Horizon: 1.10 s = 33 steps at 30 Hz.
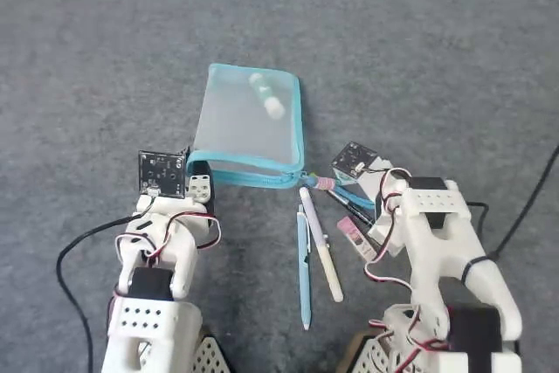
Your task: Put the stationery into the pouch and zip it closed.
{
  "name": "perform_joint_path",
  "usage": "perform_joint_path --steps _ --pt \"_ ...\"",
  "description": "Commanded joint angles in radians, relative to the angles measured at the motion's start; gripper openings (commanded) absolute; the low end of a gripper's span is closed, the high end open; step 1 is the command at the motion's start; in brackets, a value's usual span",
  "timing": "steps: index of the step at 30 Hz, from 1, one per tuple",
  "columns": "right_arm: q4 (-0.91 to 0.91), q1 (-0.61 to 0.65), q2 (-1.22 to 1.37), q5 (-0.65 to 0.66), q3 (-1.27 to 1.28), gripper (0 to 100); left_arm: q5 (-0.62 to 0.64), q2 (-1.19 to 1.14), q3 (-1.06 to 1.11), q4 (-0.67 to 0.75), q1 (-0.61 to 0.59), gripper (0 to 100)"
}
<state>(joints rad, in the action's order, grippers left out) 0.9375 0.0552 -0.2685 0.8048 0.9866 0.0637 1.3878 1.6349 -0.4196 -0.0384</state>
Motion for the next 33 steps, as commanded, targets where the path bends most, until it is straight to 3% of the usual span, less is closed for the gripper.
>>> perform_joint_path --steps 1,4,10,16,21,25,33 --pt "-0.013 -0.005 -0.021 -0.112 0.014 0.6 -0.002 -0.003 -0.053 0.031 0.008 1" --pt "0.015 -0.005 -0.082 -0.186 0.015 0.6 -0.002 -0.003 -0.053 0.031 0.008 1" --pt "0.156 0.005 -0.285 -0.193 0.014 0.6 -0.002 -0.003 -0.053 0.032 0.008 1" --pt "0.366 0.031 -0.547 -0.087 0.014 0.6 -0.002 -0.003 -0.053 0.032 0.008 1" --pt "0.562 0.159 -0.765 -0.084 0.014 0.6 -0.002 -0.003 -0.053 0.032 0.008 1" --pt "0.588 0.254 -0.883 -0.087 0.012 0.6 -0.002 -0.003 -0.053 0.032 0.008 1" --pt "0.595 0.400 -0.796 -0.224 -0.158 0.6 -0.002 -0.003 -0.053 0.034 0.008 1"
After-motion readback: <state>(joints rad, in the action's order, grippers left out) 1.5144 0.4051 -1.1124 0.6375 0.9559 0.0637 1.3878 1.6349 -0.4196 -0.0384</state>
